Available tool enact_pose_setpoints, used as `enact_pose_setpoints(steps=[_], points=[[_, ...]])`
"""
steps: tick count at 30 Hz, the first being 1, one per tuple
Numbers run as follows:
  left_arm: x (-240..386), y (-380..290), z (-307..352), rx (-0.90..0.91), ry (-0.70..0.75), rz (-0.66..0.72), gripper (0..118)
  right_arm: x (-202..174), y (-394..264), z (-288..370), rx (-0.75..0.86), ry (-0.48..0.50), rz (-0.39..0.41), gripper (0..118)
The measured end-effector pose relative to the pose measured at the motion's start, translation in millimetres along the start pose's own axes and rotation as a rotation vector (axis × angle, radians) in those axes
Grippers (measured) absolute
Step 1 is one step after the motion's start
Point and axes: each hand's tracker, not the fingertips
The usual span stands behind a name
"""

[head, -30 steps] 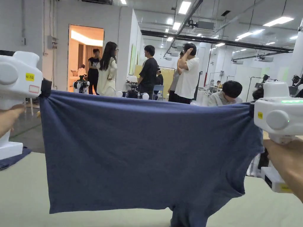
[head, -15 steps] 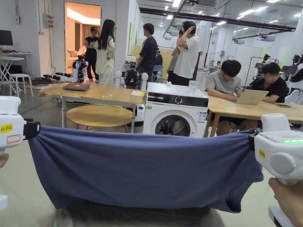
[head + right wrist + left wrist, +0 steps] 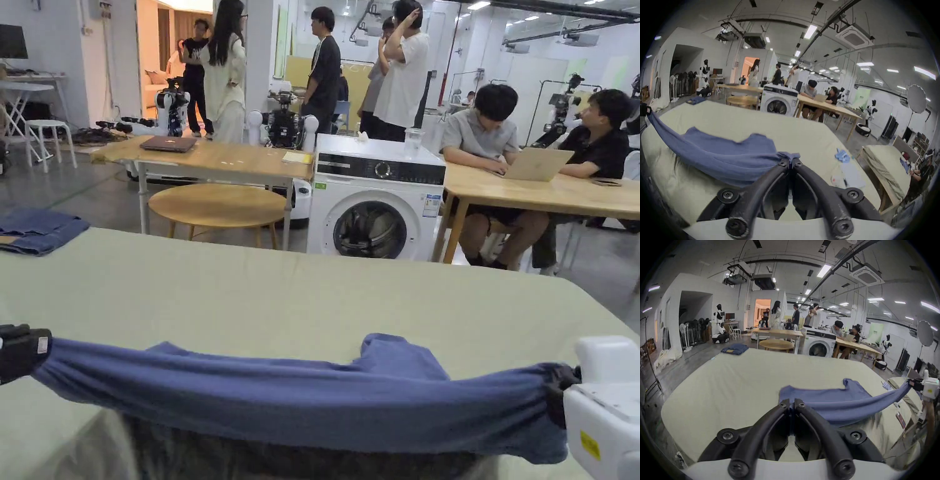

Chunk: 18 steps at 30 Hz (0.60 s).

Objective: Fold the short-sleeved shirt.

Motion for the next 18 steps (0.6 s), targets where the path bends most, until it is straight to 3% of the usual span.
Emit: enact_pose_setpoints(steps=[7,10,18], points=[[-1.0,-80.9,12.0,-0.120,0.027,0.020,0,-3.9,-82.0,9.0,-0.169,0.027,0.010,0],[-1.9,-111.0,6.6,-0.201,0.047,0.025,0,-6.0,-110.7,0.1,-0.266,0.048,0.050,0],[-18.6,-165.9,-39.3,-0.432,0.064,0.035,0,-10.9,-174.3,-42.9,-0.476,0.081,0.039,1]])
